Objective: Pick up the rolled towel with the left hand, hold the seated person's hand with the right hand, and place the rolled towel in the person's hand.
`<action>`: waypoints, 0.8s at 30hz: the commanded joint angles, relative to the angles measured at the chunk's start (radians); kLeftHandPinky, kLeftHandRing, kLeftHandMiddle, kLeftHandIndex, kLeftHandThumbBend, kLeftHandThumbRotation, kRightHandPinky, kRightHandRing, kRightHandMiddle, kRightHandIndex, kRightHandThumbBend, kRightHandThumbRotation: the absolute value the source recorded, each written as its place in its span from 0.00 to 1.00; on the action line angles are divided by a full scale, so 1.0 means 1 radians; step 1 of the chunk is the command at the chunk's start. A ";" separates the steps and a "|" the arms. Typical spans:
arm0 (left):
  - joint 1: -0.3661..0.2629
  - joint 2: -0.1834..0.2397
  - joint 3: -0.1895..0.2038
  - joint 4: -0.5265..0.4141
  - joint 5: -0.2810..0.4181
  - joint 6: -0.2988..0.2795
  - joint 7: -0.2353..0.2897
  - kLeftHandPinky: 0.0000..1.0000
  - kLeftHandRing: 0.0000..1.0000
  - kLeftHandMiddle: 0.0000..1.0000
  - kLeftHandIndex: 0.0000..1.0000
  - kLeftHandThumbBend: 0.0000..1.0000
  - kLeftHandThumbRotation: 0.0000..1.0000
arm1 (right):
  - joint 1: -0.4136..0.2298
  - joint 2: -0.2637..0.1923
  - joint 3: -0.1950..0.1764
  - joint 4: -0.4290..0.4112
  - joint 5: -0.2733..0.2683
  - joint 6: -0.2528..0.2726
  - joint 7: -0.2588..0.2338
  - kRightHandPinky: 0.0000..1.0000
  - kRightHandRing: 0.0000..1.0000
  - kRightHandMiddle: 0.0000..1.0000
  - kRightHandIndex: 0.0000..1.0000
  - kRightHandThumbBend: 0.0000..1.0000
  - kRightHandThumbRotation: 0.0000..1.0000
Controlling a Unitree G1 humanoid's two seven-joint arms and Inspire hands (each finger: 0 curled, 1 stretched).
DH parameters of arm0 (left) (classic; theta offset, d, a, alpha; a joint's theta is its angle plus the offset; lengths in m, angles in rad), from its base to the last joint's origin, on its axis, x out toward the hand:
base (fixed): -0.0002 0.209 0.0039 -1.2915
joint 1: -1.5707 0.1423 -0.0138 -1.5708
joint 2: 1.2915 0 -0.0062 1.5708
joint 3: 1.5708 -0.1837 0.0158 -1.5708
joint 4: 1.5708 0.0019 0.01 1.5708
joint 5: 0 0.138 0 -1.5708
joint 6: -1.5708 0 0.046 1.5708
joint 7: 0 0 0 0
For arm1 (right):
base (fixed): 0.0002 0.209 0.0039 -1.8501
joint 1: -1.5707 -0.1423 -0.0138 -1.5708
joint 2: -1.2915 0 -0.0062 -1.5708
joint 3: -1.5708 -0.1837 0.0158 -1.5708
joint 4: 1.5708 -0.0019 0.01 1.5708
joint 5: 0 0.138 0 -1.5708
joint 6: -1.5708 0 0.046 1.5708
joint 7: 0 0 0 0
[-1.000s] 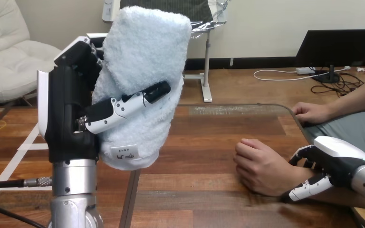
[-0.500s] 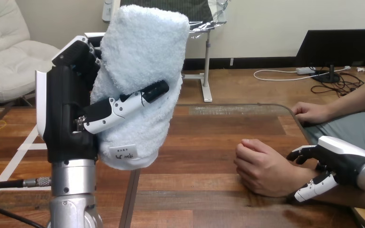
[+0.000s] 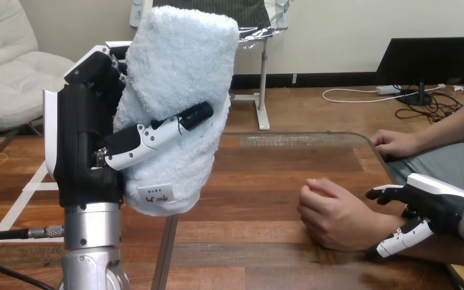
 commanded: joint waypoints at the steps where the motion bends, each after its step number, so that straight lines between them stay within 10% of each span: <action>1: -0.064 -0.007 0.001 -0.022 -0.011 -0.024 0.000 0.14 0.20 0.26 0.37 0.54 0.00 | 0.007 0.040 0.039 0.006 0.024 -0.006 0.042 0.68 0.86 0.92 0.93 1.00 0.32; 24: -0.064 -0.008 0.006 -0.024 -0.017 -0.028 0.000 0.14 0.20 0.27 0.37 0.54 0.00 | -0.025 0.021 0.051 -0.006 -0.006 0.022 0.079 0.70 0.86 0.92 0.92 1.00 0.21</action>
